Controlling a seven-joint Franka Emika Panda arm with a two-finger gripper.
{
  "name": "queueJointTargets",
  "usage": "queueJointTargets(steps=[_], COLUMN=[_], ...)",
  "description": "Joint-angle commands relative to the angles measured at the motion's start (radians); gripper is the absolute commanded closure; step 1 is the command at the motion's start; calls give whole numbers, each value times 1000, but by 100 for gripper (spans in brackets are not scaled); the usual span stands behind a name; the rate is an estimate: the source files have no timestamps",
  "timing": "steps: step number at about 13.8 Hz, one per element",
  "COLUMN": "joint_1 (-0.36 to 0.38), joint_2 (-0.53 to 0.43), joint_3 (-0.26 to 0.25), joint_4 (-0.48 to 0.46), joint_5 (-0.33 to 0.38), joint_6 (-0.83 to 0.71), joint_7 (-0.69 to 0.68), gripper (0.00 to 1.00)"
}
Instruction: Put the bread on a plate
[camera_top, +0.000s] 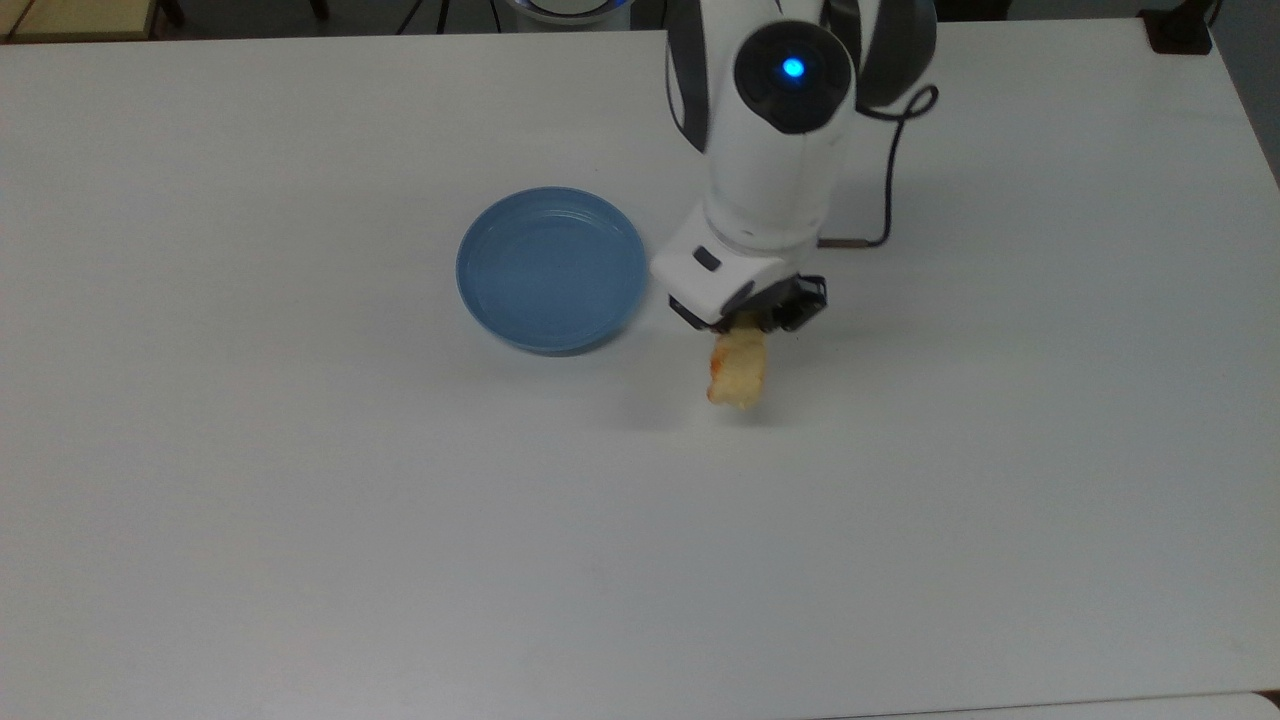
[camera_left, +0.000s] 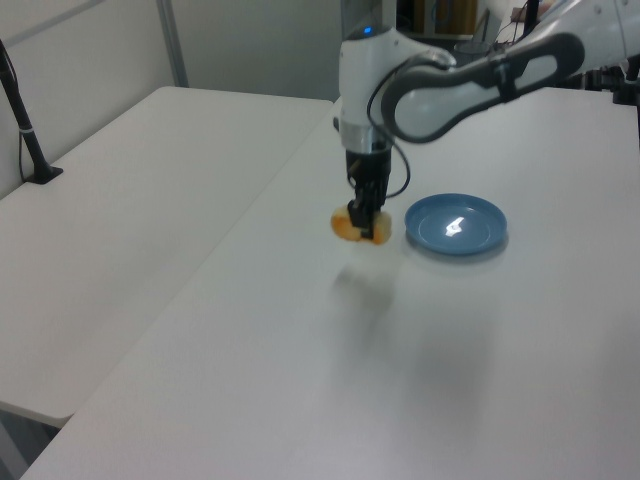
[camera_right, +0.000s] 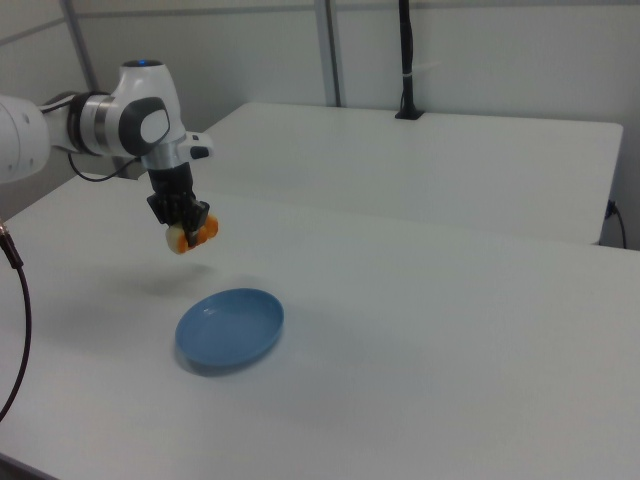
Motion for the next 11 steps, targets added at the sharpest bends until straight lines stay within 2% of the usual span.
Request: queueJointTargets(steps=[1, 4, 6, 8, 9, 10, 11], joint_1=[-74, -113, -116, -131, -136, -136, -136], joint_2=[-122, -143, -142, -142, -143, -146, -153], joint_3=[1, 2, 1, 1, -1, -16, -33], joint_4=[-122, -244, -341, -363, -363, -363, -360], joint_5=[-51, -153, -171, -190, -190, -188, -179], joint_6=[-106, -86, -2, 0, -1, -4, -6], joint_7=[-183, -231, -231, -247, -261, -261, -269], gripper=[73, 71, 70, 66, 38, 0, 0])
